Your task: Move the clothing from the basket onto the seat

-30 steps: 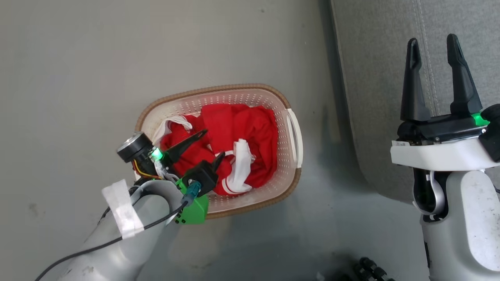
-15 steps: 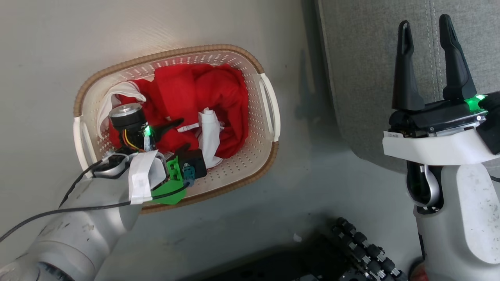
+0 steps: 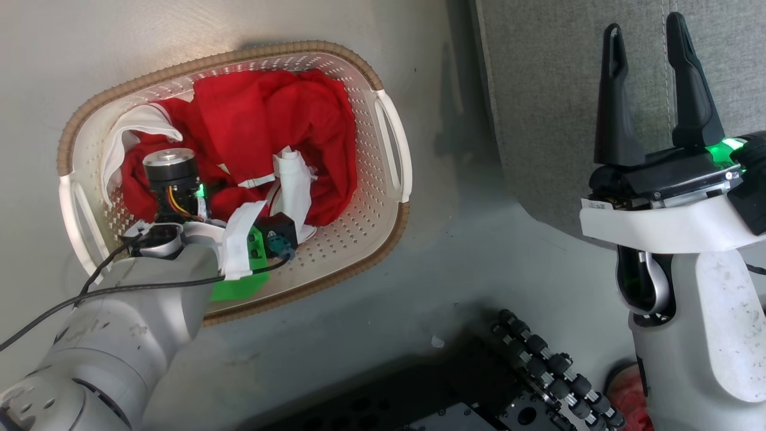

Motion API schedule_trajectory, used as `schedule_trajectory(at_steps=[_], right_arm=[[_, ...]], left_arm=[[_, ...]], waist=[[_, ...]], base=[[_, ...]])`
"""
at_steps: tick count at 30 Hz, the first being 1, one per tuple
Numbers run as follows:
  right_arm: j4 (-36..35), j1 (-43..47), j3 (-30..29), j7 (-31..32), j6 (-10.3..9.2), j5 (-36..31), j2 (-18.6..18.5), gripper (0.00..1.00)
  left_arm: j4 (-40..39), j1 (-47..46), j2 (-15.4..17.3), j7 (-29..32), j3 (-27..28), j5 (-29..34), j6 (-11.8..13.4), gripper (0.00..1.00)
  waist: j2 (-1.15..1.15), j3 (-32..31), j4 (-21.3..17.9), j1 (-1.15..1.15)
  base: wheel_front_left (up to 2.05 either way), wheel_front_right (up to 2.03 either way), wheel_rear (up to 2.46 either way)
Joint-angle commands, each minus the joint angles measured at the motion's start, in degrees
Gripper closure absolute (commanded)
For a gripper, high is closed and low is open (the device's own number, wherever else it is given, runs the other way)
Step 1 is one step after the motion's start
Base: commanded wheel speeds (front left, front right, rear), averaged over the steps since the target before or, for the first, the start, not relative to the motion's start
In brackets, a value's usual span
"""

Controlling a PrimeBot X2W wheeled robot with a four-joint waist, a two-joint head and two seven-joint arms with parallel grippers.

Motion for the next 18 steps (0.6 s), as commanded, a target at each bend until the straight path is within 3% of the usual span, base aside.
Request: schedule_trajectory(at_steps=[1,3,4,5,8,18], right_arm=[[-0.17,-1.08,0.22,-0.18,0.0,0.41,-0.05,0.0],[-0.13,-1.24,0.31,-0.18,0.0,0.55,-0.05,0.0],[-0.07,-1.31,0.31,-0.18,0.0,0.61,-0.05,0.0],[-0.02,-1.33,0.34,-0.18,0.0,0.63,-0.05,0.0],[0.3,-1.29,0.19,-0.17,0.0,0.69,-0.05,0.0],[2.61,-0.15,-1.46,-0.17,0.0,-0.18,-0.08,0.0]], left_arm=[[0.19,-1.06,0.49,1.03,-0.61,-1.12,0.12,0.0],[0.27,-0.61,0.6,1.84,-1.14,-2.82,0.12,0.0],[0.3,-0.21,0.7,2.26,-1.71,-3.89,0.12,0.66],[0.3,-0.03,0.73,2.06,-2.42,-4.61,0.12,1.0],[0.3,-0.29,0.86,0.7,-3.83,-7.15,0.12,1.0],[-0.44,0.77,-1.8,-7.86,-0.57,-18.88,0.11,1.0]], waist=[[0.0,0.29,-0.09,0.0],[0.0,0.48,-0.12,0.0],[0.0,0.54,-0.12,0.0],[0.0,0.55,-0.09,0.0],[0.0,0.24,0.16,0.0],[0.0,-4.47,2.22,0.0]], base=[[0.0,0.0,0.0],[0.0,0.0,0.0],[0.0,0.0,0.0],[0.0,0.0,0.0],[0.0,0.0,0.0],[0.0,0.0,0.0]])
